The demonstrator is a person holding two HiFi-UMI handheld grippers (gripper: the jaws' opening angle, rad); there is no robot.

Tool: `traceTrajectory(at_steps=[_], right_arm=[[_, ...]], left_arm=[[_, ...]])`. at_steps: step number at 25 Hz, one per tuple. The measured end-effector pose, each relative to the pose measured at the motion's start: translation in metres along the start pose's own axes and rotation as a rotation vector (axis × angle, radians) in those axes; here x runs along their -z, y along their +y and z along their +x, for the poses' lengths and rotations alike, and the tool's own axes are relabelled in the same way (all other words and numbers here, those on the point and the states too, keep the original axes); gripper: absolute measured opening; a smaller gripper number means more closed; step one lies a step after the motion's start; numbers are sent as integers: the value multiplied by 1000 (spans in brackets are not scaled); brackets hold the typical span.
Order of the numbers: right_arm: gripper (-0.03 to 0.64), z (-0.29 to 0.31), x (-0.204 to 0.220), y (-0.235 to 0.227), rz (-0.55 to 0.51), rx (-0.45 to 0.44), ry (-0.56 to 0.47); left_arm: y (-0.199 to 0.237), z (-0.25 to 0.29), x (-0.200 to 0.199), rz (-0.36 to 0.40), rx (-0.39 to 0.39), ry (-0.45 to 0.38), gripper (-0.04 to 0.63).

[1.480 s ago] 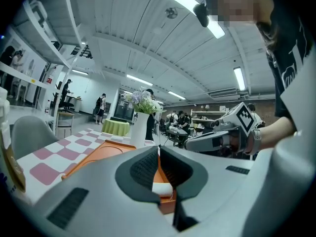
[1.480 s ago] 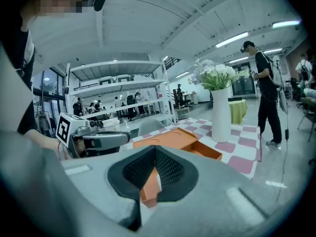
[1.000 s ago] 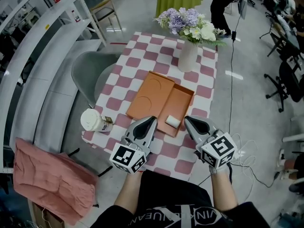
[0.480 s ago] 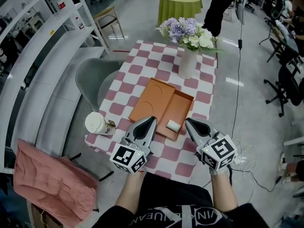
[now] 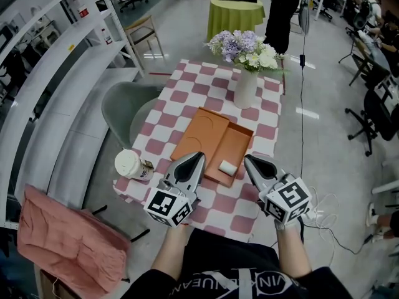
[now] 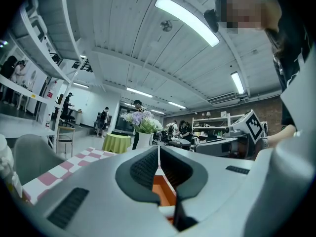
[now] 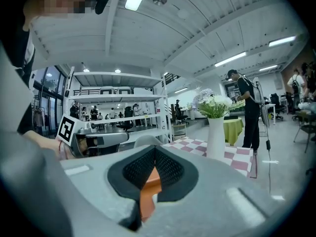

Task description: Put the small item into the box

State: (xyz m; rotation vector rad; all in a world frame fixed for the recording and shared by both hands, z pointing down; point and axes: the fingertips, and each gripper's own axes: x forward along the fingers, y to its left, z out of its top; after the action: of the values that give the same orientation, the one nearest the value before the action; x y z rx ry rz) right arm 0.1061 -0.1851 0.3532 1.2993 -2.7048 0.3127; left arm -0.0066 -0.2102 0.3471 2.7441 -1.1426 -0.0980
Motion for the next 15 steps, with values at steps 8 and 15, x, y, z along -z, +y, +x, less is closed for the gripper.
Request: traceTrajectory(at_steps=[8, 15], right_arm=[[6, 3, -10, 5, -17, -6, -25], [6, 2, -15, 4, -20, 13, -41]], left_arm=[[5, -3, -10, 15, -5, -19, 20], [7, -2, -16, 22, 3, -32, 20]])
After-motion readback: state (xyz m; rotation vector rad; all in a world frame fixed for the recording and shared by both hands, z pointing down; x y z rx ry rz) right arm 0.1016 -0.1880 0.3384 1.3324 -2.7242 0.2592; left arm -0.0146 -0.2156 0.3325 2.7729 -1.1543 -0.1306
